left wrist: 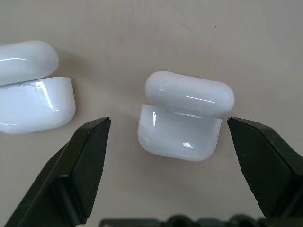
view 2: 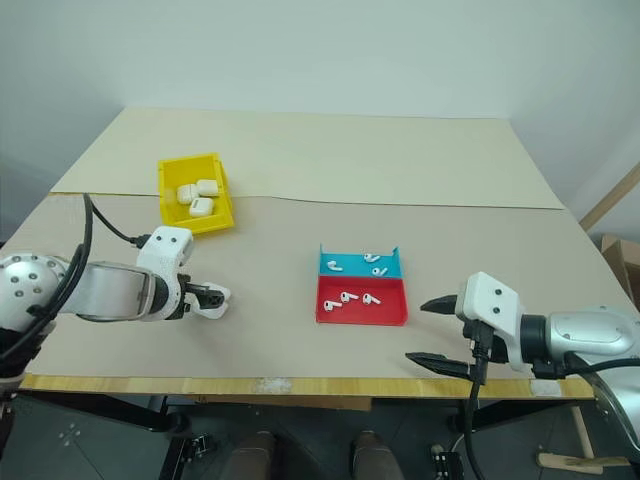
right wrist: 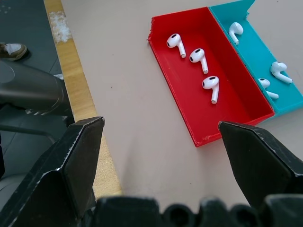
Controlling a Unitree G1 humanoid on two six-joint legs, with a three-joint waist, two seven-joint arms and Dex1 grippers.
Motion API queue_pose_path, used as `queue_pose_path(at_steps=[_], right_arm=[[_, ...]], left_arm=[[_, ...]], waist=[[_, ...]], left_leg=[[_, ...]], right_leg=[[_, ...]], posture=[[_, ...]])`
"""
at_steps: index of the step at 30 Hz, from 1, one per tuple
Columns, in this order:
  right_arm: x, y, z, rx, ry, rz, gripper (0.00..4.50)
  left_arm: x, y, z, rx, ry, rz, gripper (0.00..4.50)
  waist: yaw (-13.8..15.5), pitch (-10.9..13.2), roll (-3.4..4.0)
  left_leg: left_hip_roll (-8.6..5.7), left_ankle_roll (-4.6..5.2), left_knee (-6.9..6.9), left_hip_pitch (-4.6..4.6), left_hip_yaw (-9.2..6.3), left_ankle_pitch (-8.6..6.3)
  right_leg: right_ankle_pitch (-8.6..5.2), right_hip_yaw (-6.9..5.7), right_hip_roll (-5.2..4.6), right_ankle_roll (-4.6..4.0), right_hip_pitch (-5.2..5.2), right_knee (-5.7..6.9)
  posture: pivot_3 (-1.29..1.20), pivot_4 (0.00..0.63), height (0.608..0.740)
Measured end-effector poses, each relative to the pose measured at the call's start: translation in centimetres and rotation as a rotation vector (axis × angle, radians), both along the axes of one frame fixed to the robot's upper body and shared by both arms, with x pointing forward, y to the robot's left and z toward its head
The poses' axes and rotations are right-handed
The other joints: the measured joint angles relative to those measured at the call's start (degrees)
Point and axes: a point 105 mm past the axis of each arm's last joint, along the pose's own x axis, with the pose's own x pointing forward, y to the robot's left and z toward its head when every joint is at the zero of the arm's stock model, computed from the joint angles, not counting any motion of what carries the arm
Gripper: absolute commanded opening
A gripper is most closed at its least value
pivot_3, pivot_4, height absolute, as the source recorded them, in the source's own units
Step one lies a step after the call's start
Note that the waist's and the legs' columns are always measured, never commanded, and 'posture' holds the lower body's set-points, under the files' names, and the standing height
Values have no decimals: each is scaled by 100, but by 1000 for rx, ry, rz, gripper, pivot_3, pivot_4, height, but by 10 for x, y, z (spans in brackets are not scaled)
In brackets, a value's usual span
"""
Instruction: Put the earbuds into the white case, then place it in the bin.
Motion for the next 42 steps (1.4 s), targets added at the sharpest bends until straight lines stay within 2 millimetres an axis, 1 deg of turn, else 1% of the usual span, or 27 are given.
queue_pose_path(at_steps=[5, 9, 12, 17, 24, 28, 29, 30, 42], right_arm=[[-1, -1, -2, -1, 3, -9, 4500], [-4, 0, -4, -5, 8, -10, 4500], [-4, -1, -3, -6, 6, -18, 4500], [-3, -2, -1, -7, -10, -33, 4500], [-4, -2, -3, -11, -5, -36, 4500], [-5, -2, -5, -11, -1, -43, 4500], [-5, -2, -5, -11, -3, -45, 4500], [-4, -2, -5, -11, -3, -46, 4500], [-4, -3, -5, -12, 4, -56, 4500]], left_arm=[[0, 2, -7, -13, 55, -6, 4293], [1, -2, -11, -51, 79, -20, 4293], [0, -2, -15, -35, 93, -19, 4293], [3, -7, -14, -21, 90, -27, 4293], [3, -7, -16, -7, 94, -22, 4293], [3, -7, -16, -7, 95, -23, 3448], [3, -7, -16, -6, 96, -23, 3063], [3, -7, -16, -6, 96, -23, 2802], [3, -8, -17, -9, 95, -21, 2791]], waist=[[-12, 0, 0], [-12, 0, 0], [-12, 0, 0], [-11, 1, -2], [-12, 1, -2], [-13, 1, -2], [-14, 1, -2], [-13, 1, -2], [-13, 1, -2]], left_leg=[[1, 0, -1, 0, 0, 0], [0, 0, -1, 0, 0, 0], [1, 0, -1, 0, -1, 0], [0, 0, -1, -1, -2, 0], [0, 0, -1, -1, -2, 0], [0, 0, -1, -1, -2, 0], [0, 0, -1, 0, -2, 0], [0, 0, -1, 0, -2, 0], [0, 0, -1, 0, -2, 0]], right_leg=[[0, 0, 1, 0, -1, 1], [0, 0, 0, 0, -1, 1], [0, 0, 0, 0, -1, 1], [0, 0, 0, 0, -1, 0], [0, 0, 0, 0, -1, 0], [0, 0, 0, 0, -1, 0], [0, 0, 0, 0, -1, 0], [0, 0, 0, 0, -1, 0], [0, 0, 0, 0, -1, 0]], posture=[[0, 150, 740], [0, 150, 740], [0, 150, 740], [0, 150, 740], [0, 150, 740], [0, 150, 740], [0, 150, 740], [0, 150, 740], [0, 150, 740]])
